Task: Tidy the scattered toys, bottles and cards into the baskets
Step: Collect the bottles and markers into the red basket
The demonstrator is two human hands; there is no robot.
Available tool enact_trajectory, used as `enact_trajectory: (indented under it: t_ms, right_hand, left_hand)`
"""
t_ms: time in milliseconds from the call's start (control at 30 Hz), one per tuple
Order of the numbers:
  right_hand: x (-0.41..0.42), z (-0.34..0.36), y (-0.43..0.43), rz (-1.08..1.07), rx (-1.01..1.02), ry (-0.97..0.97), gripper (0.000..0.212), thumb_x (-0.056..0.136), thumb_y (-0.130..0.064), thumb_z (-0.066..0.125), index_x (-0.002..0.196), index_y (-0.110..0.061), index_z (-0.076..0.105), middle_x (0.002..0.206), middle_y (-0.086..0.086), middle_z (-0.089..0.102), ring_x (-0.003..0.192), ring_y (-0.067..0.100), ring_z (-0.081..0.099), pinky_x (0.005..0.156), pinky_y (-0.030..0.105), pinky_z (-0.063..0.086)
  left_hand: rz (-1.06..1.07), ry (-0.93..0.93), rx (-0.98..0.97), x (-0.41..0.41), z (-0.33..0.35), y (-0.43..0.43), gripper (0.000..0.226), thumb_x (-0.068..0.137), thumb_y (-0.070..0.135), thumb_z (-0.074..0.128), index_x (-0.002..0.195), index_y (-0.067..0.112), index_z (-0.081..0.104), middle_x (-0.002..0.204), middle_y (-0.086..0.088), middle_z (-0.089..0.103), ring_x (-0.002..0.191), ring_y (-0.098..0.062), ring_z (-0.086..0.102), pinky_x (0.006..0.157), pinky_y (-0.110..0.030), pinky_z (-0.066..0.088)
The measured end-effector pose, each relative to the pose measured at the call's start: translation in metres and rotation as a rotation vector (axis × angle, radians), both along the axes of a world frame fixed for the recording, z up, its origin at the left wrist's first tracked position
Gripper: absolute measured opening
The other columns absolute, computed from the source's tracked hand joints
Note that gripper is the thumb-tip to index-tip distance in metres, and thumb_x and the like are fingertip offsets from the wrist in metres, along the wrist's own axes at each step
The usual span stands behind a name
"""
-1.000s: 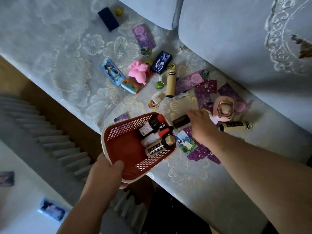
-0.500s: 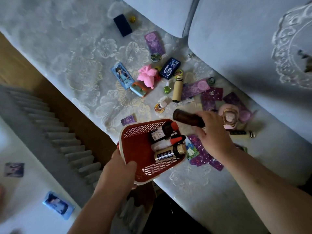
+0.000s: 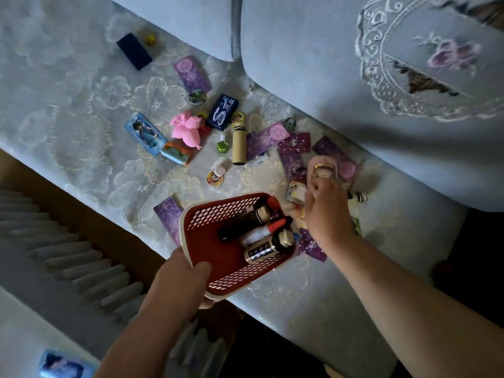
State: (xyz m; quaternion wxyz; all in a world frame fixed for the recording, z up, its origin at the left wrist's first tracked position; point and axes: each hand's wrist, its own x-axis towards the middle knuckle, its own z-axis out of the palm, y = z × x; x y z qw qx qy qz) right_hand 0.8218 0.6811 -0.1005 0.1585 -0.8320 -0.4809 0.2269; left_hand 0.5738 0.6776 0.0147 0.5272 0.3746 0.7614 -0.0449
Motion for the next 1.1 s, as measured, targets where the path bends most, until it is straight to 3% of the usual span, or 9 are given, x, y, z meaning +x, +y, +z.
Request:
enact_trajectory:
  t_ms: [67, 167, 300, 400, 567, 667, 800, 900, 1100]
  right_hand:
    - [0.03, -0.021, -0.004, -0.057, -0.184, -0.086, 0.047, 0.091, -0.012, 0.056, 0.135, -0.003, 0.042, 0.133, 0.021, 0.045, 0.122, 0.039, 0.042, 0.099, 0.044, 0.039]
    - [0.058, -0.041, -0.014, 0.04, -0.377, -0.134, 0.057, 0.089, -0.009, 0.055, 0.141, -0.007, 0.034, 0.142, 0.02, 0.038, 0.127, 0.041, 0.036, 0.104, 0.046, 0.035]
    - [0.064, -0.048, -0.023, 0.16, -0.489, -0.381, 0.044, 0.089, -0.008, 0.054, 0.132, -0.007, 0.046, 0.128, 0.019, 0.044, 0.116, 0.038, 0.04, 0.087, 0.042, 0.046]
    - [0.068, -0.049, -0.03, 0.201, -0.514, -0.435, 0.037, 0.091, -0.015, 0.056, 0.127, -0.015, 0.053, 0.123, 0.016, 0.044, 0.113, 0.036, 0.042, 0.082, 0.039, 0.047]
    - [0.063, -0.031, -0.036, 0.141, -0.388, -0.355, 0.042, 0.081, -0.036, 0.07, 0.112, -0.014, 0.053, 0.104, 0.012, 0.062, 0.098, 0.035, 0.058, 0.08, 0.043, 0.048]
    - [0.05, -0.003, -0.027, 0.134, -0.161, -0.136, 0.044, 0.077, -0.037, 0.074, 0.107, -0.014, 0.052, 0.096, 0.006, 0.066, 0.082, 0.029, 0.065, 0.071, 0.038, 0.052]
    - [0.02, 0.045, -0.007, 0.501, 0.097, 0.081, 0.048, 0.07, -0.028, 0.083, 0.11, -0.013, 0.061, 0.102, 0.006, 0.063, 0.088, 0.019, 0.06, 0.074, 0.025, 0.048]
    - [-0.009, 0.064, 0.01, 0.777, 0.138, 0.108, 0.048, 0.068, -0.031, 0.083, 0.111, -0.016, 0.066, 0.106, 0.006, 0.059, 0.094, 0.021, 0.057, 0.081, 0.03, 0.05]
    - [-0.056, 0.068, 0.031, 1.001, 0.119, 0.031, 0.055, 0.066, -0.035, 0.081, 0.115, -0.018, 0.065, 0.108, 0.004, 0.061, 0.102, 0.027, 0.055, 0.081, 0.039, 0.05]
  left_hand:
    - [0.001, 0.006, -0.003, 0.001, -0.003, 0.0, 0.029, 0.089, 0.011, 0.051, 0.117, 0.013, 0.053, 0.095, -0.01, 0.069, 0.059, -0.025, 0.073, 0.066, -0.047, 0.062]
    - [-0.004, 0.008, 0.003, 0.003, -0.005, 0.001, 0.029, 0.089, 0.012, 0.051, 0.118, 0.013, 0.052, 0.095, -0.01, 0.068, 0.059, -0.025, 0.073, 0.065, -0.046, 0.062]
    - [-0.004, 0.011, 0.016, 0.003, -0.008, 0.003, 0.027, 0.088, 0.01, 0.052, 0.115, 0.015, 0.052, 0.094, -0.009, 0.068, 0.06, -0.025, 0.073, 0.063, -0.045, 0.062]
    - [-0.006, 0.018, 0.011, 0.003, -0.008, 0.003, 0.029, 0.089, 0.011, 0.052, 0.118, 0.014, 0.051, 0.095, -0.008, 0.067, 0.063, -0.027, 0.073, 0.063, -0.045, 0.062]
    - [-0.007, 0.039, 0.004, 0.002, -0.004, 0.005, 0.032, 0.089, 0.013, 0.052, 0.12, 0.014, 0.049, 0.097, -0.009, 0.067, 0.062, -0.029, 0.073, 0.065, -0.045, 0.062]
    - [-0.009, 0.041, 0.003, 0.001, 0.002, 0.007, 0.03, 0.089, 0.015, 0.052, 0.119, 0.016, 0.049, 0.096, -0.006, 0.066, 0.059, -0.027, 0.073, 0.068, -0.047, 0.062]
    - [-0.014, 0.03, 0.008, 0.001, 0.012, 0.009, 0.033, 0.09, 0.015, 0.052, 0.122, 0.018, 0.049, 0.097, -0.004, 0.066, 0.06, -0.024, 0.073, 0.067, -0.046, 0.062]
    - [-0.011, 0.017, 0.014, -0.001, 0.023, 0.012, 0.035, 0.09, 0.015, 0.05, 0.125, 0.017, 0.05, 0.102, -0.006, 0.067, 0.06, -0.023, 0.073, 0.066, -0.045, 0.062]
    - [0.049, -0.017, 0.0, -0.016, 0.041, 0.02, 0.032, 0.093, 0.013, 0.047, 0.125, 0.014, 0.05, 0.108, -0.011, 0.067, 0.063, -0.025, 0.074, 0.066, -0.042, 0.062]
